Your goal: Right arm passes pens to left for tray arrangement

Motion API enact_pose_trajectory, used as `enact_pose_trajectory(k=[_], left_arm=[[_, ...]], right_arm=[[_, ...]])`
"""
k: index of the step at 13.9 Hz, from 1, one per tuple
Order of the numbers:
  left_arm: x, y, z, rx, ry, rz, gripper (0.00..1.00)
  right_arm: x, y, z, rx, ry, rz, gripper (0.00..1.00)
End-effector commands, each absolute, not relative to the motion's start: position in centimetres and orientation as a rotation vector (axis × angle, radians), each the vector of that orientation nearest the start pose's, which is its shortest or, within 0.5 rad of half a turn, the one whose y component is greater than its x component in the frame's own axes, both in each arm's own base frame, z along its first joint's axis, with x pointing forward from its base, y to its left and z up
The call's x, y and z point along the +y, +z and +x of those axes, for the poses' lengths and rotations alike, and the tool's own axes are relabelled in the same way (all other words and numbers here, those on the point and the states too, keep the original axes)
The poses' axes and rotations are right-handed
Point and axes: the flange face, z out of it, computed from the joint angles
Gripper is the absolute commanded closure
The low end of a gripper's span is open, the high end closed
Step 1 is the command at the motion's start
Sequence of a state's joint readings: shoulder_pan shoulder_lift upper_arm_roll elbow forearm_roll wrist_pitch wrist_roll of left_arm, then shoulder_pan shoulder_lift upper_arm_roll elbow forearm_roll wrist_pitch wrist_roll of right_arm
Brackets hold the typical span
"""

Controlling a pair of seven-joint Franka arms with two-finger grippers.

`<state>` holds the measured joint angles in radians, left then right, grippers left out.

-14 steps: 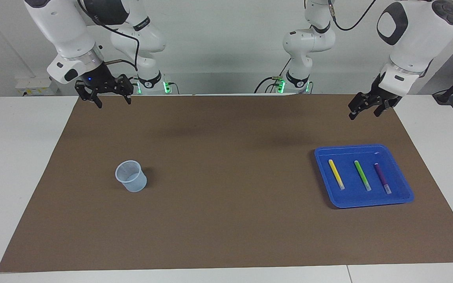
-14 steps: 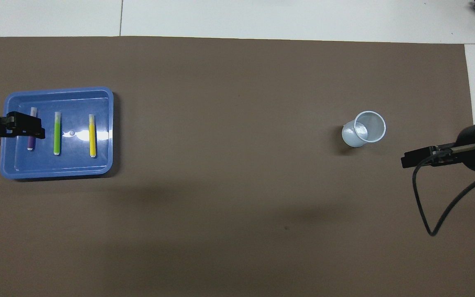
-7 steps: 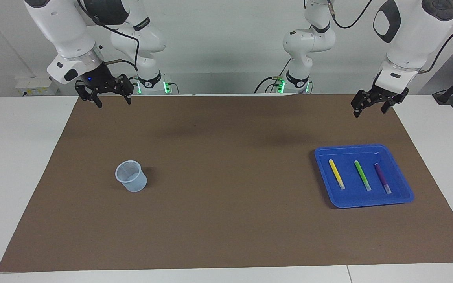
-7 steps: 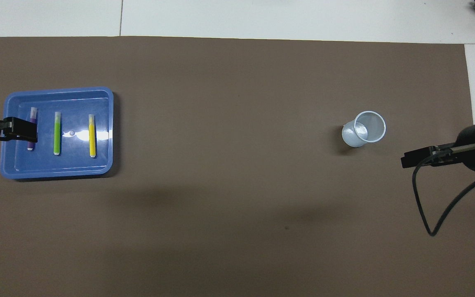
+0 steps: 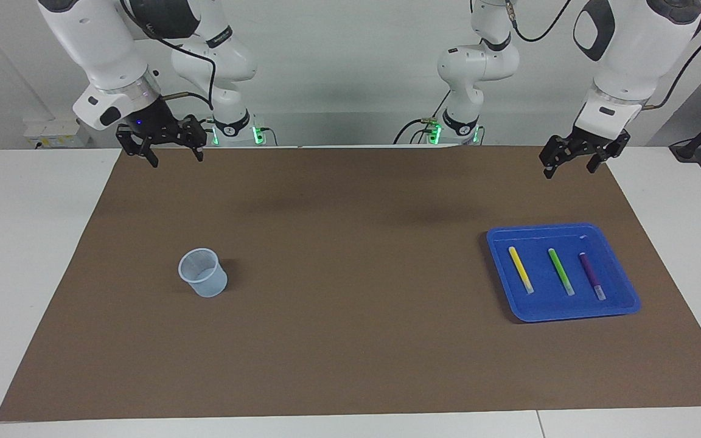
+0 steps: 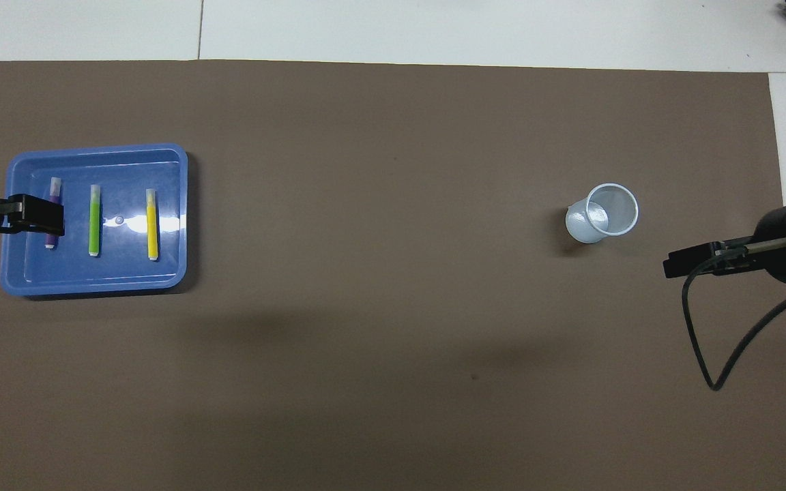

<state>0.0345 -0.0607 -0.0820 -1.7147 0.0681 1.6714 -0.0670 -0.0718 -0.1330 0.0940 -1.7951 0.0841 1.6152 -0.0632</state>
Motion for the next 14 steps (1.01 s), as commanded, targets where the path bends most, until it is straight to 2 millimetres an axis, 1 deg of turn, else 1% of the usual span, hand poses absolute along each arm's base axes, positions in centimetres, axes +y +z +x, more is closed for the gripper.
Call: enact_pose_trajectory(k=[1, 3, 5, 8, 10, 14], left_arm=[[-1.45, 60.09, 53.53, -0.032, -0.021, -3.05, 0.0], [-0.96, 60.09, 53.54, -0.041, -0.02, -3.052, 0.0], [-0.94, 60.09, 53.54, -0.046, -0.02, -3.05, 0.0], [-1.45, 60.09, 53.52, -0.032, -0.021, -3.052, 0.0], [-1.43, 60.09, 53.53, -0.032, -0.021, -3.05, 0.0], [-1.37, 60.09, 53.53, -0.034, -0.021, -3.052, 0.0]], right_arm=[[2.34, 59.37, 50.42, -0.146, 0.08, -3.091, 0.0], [2.42, 59.37, 50.3, -0.148, 0.083, -3.091, 0.0], [2.42, 59.23, 50.28, -0.148, 0.087, -3.091, 0.0], [2.5, 59.3, 50.24, -0.15, 0.085, -3.091, 0.0], [3.03, 59.22, 50.18, -0.167, 0.09, -3.09, 0.0], [3.11, 59.22, 50.17, -0.167, 0.09, -3.09, 0.0]])
